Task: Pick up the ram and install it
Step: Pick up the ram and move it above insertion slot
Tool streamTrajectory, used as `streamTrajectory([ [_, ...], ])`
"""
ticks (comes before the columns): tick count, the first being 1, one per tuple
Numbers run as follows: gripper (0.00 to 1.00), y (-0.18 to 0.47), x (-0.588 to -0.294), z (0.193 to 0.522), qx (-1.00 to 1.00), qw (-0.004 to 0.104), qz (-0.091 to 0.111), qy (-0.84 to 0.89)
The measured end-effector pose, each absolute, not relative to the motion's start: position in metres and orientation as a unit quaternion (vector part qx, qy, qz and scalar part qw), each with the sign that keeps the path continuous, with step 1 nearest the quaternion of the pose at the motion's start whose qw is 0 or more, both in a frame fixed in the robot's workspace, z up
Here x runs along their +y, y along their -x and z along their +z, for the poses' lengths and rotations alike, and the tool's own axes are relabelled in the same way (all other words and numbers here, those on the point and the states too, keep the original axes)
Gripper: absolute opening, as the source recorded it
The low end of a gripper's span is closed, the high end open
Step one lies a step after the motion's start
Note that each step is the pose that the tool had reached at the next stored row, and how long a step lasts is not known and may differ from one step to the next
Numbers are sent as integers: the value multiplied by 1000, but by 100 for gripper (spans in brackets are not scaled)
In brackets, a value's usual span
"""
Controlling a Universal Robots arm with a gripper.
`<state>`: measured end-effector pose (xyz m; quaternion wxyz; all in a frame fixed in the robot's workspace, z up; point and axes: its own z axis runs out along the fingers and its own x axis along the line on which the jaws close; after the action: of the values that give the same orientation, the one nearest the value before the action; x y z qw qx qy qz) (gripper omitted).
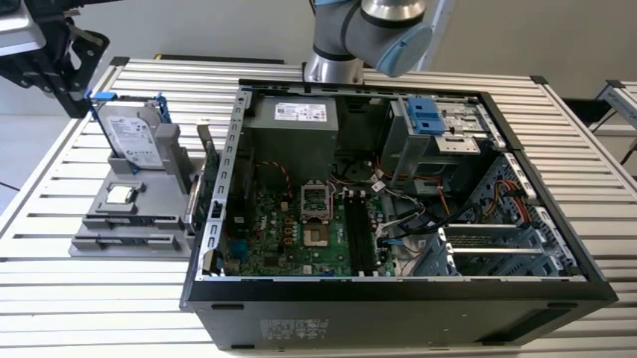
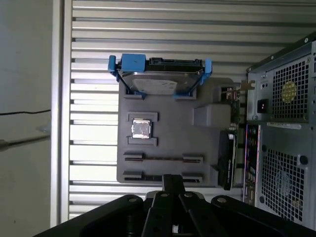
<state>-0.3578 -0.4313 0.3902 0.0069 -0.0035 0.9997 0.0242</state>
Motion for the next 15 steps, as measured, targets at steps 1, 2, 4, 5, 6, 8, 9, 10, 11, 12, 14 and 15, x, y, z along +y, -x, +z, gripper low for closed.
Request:
streamTrajectory([
  [1, 0, 358, -432, 390, 1000, 7, 24, 4],
  [2, 0, 358, -433, 390, 1000, 7, 24, 4],
  [4, 0, 357, -435, 390, 1000, 7, 24, 4],
  [5, 0, 357, -436, 390, 1000, 7, 24, 4],
  [6, 0, 357, -437, 390, 1000, 7, 24, 4],
  [8, 0, 357, -440, 390, 1000, 7, 24, 4],
  [9, 0, 357, -441, 390, 1000, 7, 24, 4],
  [10, 0, 357, -442, 390, 1000, 7, 24, 5],
  [11, 0, 357, -443, 390, 1000, 7, 24, 5],
  [12, 0, 357, -444, 390, 1000, 7, 24, 5],
  [14, 0, 357, -446, 390, 1000, 7, 24, 6],
  [15, 0, 356, -447, 390, 1000, 7, 24, 7],
])
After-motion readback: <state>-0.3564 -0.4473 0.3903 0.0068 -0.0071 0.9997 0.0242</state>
